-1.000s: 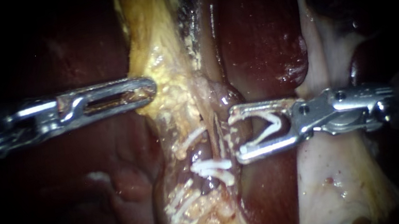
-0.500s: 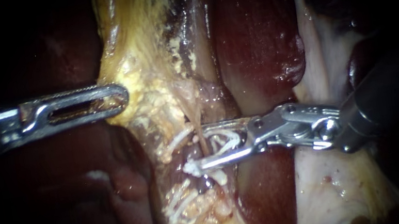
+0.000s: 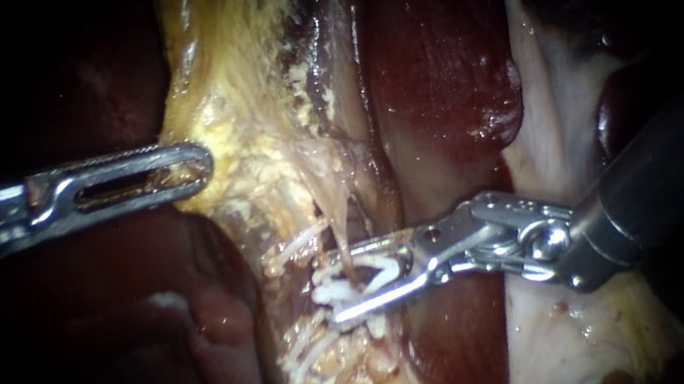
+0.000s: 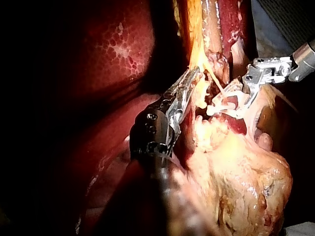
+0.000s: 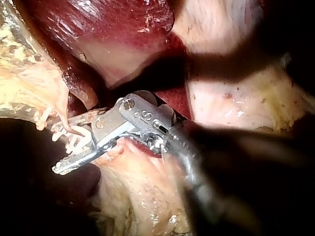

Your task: Clipping third clip right tube

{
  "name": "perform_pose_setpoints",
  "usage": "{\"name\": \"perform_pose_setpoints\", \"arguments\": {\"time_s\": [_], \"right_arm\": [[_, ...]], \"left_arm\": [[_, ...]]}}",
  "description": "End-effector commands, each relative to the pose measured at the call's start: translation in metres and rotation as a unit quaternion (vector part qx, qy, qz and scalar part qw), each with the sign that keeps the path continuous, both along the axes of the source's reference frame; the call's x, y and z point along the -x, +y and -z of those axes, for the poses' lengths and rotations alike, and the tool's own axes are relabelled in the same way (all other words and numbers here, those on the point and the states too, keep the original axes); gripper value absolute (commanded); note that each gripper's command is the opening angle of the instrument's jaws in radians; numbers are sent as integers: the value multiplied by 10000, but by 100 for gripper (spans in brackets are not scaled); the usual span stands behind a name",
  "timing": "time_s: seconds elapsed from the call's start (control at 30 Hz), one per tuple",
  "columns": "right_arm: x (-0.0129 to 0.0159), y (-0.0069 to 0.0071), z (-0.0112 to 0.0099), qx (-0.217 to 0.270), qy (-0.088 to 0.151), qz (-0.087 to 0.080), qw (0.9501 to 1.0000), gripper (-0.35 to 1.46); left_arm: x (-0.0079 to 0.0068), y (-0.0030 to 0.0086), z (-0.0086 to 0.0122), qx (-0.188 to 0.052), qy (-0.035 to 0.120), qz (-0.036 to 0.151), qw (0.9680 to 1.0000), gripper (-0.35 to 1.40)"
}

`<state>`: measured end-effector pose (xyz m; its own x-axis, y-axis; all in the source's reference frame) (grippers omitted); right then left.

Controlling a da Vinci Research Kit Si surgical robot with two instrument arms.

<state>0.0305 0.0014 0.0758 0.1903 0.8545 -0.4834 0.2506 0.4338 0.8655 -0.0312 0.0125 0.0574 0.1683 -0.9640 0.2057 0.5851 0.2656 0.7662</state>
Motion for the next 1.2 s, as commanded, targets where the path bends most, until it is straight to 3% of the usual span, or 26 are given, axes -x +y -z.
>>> {"name": "perform_pose_setpoints", "arguments": {"time_s": [0.03, 0.23, 0.47, 0.53, 0.6, 0.63, 0.77, 1.2], "right_arm": [[-3, 3, 1, -6, 13, -63, 10000, 46], [-18, 13, 2, -89, 18, -257, 9996, 46], [-19, 16, 1, -262, -69, -302, 9992, 35], [-18, 15, 2, -404, -105, -279, 9987, 22], [-13, 15, 2, -749, -180, -234, 9968, -25], [-10, 15, 3, -859, -228, -222, 9958, -35], [-4, 19, 0, -859, -608, -309, 9940, -35], [-2, 20, -4, -915, -637, -327, 9932, -35]], "left_arm": [[0, 0, 0, -1, 3, 5, 10000, -35], [1, 0, 0, -1, 3, 6, 10000, -35], [1, 0, 0, -1, 4, 8, 10000, -35], [1, 0, 0, -1, 4, 8, 10000, -35], [1, 0, 0, -1, 5, 8, 10000, -35], [1, 0, 0, -1, 4, 8, 10000, -35], [1, 0, 0, -1, 5, 8, 10000, -35], [2, 0, 0, -1, 5, 9, 10000, -35]]}}
